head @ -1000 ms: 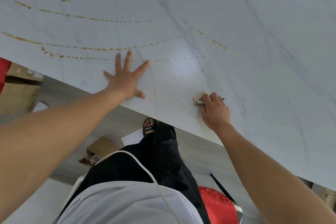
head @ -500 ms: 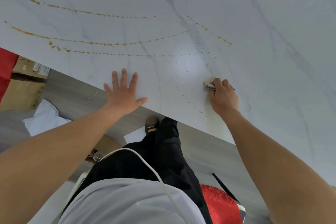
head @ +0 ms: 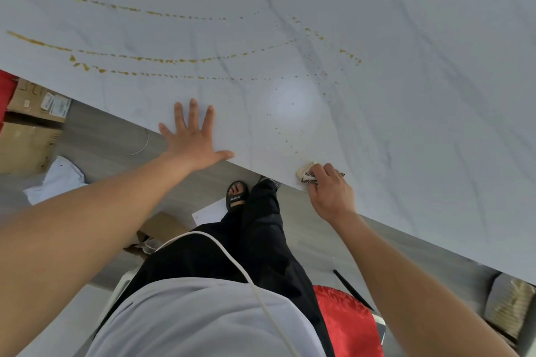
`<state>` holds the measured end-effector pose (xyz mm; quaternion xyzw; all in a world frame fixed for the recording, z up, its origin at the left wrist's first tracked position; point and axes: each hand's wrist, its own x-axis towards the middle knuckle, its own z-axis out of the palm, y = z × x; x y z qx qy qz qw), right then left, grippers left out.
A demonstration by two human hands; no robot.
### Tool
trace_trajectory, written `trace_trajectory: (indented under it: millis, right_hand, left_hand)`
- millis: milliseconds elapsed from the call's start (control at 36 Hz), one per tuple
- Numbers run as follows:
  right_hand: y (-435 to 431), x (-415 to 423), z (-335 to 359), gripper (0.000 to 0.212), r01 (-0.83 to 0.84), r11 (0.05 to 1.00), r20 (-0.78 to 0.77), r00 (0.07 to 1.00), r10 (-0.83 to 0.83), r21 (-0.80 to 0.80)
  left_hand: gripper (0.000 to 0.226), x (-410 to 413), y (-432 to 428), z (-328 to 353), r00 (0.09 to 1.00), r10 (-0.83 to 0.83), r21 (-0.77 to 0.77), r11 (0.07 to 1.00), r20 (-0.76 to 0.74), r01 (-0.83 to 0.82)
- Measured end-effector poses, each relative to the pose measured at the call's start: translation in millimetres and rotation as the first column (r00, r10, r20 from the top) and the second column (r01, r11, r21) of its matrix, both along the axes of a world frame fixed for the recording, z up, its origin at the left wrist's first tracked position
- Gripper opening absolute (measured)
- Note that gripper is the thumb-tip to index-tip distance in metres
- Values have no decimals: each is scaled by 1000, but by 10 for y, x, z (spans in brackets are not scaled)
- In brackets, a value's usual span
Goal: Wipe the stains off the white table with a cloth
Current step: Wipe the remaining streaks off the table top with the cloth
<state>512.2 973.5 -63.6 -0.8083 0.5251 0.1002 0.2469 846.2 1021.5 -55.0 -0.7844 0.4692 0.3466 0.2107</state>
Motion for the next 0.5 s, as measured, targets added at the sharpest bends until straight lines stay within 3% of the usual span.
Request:
trace_trajectory:
  millis: [222, 306, 417, 444, 472, 500]
  right_hand:
    - [93, 27, 111, 17, -7, 992, -49, 999, 13, 123]
    - [19, 57, 254, 14, 1, 945, -98, 995, 33, 327]
    - [-269, 73, 591, 8, 220, 802, 14, 962, -273, 555]
    - [-352, 61, 687, 11, 320, 751, 70, 897, -436, 577]
    - [-434, 24, 781, 8, 437, 655, 129, 764, -632, 617]
    - [-531, -20, 875, 6, 531, 499, 175, 545, -820, 685]
  left_hand:
    - [122, -19, 9, 44, 1000, -6, -11, 1000, -3, 6]
    - [122, -12, 14, 77, 1000, -9, -17, 1000, -8, 9]
    - [121, 34, 30, 114, 999, -7, -48, 999, -38, 5]
    - [120, 56, 38, 127, 999, 3, -61, 998, -49, -6]
    - [118, 75, 48, 141, 998, 12, -76, 997, -56, -16]
    - [118, 101, 42, 152, 998, 21, -93, 995, -56, -26]
